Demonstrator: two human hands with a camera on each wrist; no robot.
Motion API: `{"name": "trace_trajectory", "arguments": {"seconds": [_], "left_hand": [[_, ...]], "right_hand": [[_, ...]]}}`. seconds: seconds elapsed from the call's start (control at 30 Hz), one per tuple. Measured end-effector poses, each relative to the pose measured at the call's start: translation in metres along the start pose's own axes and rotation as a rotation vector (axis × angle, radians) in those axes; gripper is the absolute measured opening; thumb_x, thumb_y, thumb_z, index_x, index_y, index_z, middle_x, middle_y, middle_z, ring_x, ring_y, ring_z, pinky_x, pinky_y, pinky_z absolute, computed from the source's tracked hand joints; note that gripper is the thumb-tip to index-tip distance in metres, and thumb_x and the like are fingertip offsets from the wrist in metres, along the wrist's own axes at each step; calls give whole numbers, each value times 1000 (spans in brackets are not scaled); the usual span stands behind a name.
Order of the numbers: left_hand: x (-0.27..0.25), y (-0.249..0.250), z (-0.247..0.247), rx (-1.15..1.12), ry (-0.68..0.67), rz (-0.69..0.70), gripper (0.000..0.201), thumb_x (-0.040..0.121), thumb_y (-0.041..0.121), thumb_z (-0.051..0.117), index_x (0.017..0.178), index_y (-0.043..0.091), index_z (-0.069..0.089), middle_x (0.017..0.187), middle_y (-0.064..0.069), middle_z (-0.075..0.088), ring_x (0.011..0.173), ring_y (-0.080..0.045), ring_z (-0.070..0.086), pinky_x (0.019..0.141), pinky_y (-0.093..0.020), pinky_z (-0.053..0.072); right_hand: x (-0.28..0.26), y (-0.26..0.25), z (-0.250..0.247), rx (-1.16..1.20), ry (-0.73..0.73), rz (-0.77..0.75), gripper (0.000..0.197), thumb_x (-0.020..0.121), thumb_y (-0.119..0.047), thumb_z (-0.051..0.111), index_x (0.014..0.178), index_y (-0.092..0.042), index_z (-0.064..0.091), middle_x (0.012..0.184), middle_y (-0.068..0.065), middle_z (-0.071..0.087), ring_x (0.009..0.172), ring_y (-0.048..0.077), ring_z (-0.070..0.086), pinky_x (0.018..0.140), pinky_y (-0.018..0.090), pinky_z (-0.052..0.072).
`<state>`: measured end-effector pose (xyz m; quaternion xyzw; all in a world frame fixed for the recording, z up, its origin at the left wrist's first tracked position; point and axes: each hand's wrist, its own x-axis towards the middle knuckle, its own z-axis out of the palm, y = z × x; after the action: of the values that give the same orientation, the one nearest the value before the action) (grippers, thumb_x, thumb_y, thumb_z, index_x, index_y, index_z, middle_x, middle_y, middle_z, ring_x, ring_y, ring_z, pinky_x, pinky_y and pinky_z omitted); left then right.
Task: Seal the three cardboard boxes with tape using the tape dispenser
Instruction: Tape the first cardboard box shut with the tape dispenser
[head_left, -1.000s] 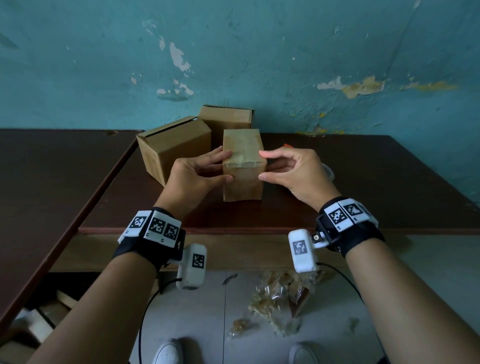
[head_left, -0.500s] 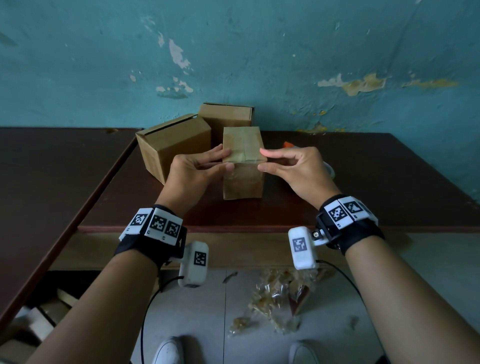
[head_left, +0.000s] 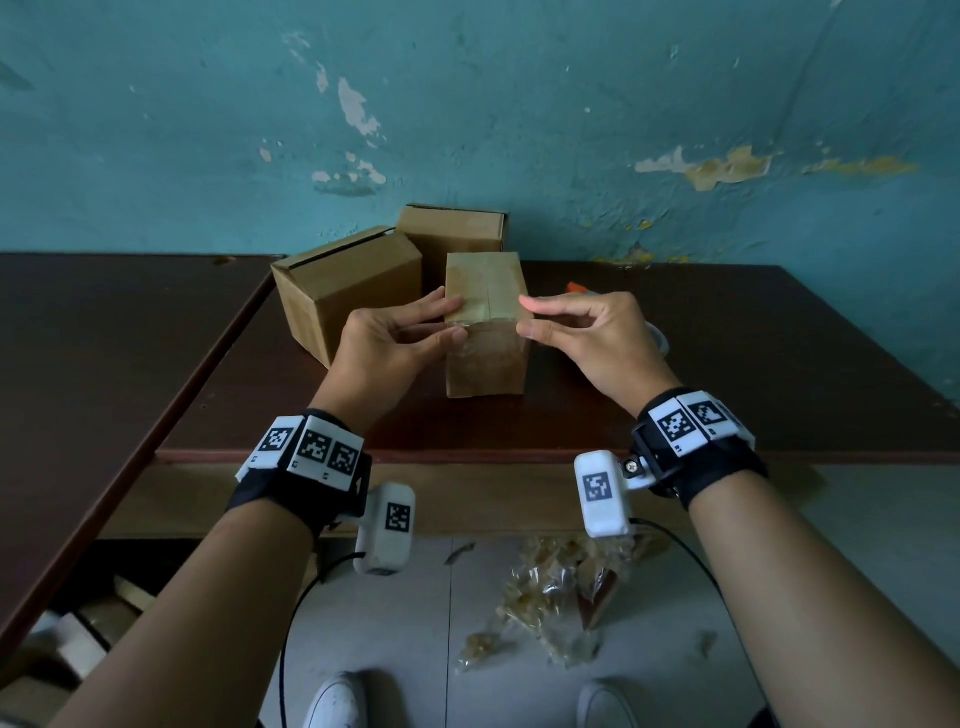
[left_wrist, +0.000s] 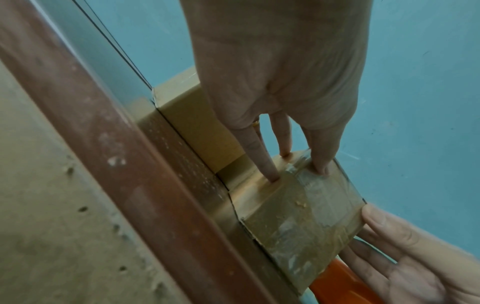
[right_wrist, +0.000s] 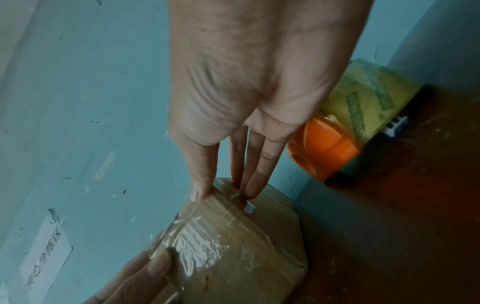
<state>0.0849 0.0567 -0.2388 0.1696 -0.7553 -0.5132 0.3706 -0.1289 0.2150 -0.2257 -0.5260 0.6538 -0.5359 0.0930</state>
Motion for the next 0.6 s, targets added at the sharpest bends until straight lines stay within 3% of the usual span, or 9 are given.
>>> {"name": "trace_trajectory", "arguments": {"seconds": [0.1,0.23,0.37,0.6], "left_hand": [[-2,1,0,64,3,26,45,89,13,83,132,18,73,151,0,61,131,-3,63,105,-27,56],[-3,-3,1,156,7,70,50,87,13,85,135,21,71,151,1,61,134,2,58,111,-26,51],[-5,-3,0,196,-18,80,56,87,11,84,139,22,68,153,1,59,138,5,53,115,-22,45],[-7,-1,1,200,-22,86,62,85,12,86,143,23,66,156,2,56,134,1,59,111,-29,52]], "right_hand": [[1,1,3,-6,21,2,34,85,-22,89,118,-16,81,109,-15,77,103,-15,67,92,6,46],[1,5,10,62,28,-13,44,78,-11,94,119,-14,80,104,-3,81,99,13,78,93,36,63],[2,5,10,52,1,-25,50,75,-3,94,121,-13,76,105,0,79,97,14,78,89,37,65],[1,7,13,-62,-28,-60,50,75,-12,96,119,-18,71,116,1,70,101,12,74,89,38,64]]}}
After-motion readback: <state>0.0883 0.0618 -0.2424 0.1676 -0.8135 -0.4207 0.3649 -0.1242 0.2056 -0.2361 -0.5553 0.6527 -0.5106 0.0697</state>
